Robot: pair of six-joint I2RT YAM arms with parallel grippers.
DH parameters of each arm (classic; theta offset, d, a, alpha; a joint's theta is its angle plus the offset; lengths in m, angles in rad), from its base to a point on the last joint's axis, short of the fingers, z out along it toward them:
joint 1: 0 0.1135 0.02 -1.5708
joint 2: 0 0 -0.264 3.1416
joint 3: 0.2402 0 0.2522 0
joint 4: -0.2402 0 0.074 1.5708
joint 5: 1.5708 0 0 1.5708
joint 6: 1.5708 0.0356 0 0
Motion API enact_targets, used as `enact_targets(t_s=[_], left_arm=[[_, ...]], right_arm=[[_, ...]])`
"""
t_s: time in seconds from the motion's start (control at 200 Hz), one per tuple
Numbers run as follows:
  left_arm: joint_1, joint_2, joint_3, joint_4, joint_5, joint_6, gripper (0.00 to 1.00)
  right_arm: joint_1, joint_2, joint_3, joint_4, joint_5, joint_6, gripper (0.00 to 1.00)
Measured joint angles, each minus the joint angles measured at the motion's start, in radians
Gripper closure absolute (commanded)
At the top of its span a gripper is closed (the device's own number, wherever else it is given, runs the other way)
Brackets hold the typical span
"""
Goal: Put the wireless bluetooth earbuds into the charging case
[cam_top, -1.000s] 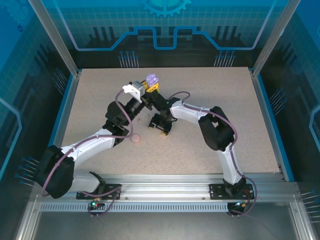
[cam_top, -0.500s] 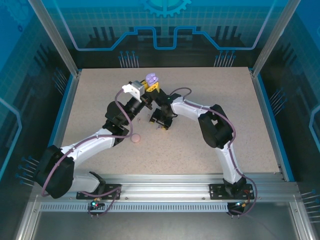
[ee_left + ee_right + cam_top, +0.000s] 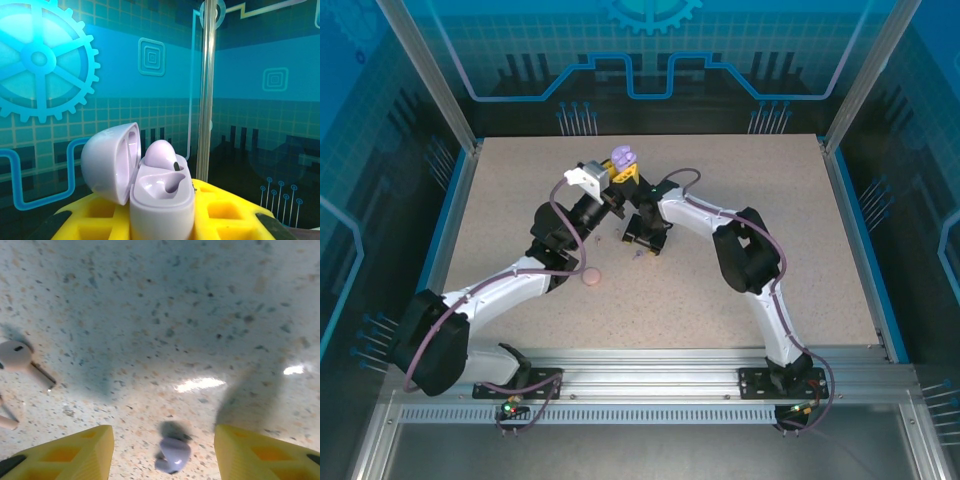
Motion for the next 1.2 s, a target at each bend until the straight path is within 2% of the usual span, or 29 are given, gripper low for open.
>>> enact_targets(t_s=[0.235, 0.59, 1.09, 1.201], left_arm=[[0.0, 0.001, 0.0, 0.006, 0.0, 0.0, 1.0], [0.0, 0.001, 0.0, 0.022, -0.003, 0.0, 1.0], [0.0, 0.001, 0.0, 0.029, -0.008, 0.0, 1.0], [0.001, 0.001, 0.0, 0.029, -0.011, 0.0, 1.0]], right_arm=[[0.025, 0.002, 0.018, -0.057, 0.027, 0.014, 0.47], [0.045, 0.068, 0.142, -0.122, 0.042, 0.058, 0.51], [0.046, 0.09, 0.142, -0.159, 0.061, 0.095, 0.59], [0.046, 0.09, 0.142, -0.163, 0.062, 0.097, 0.63]])
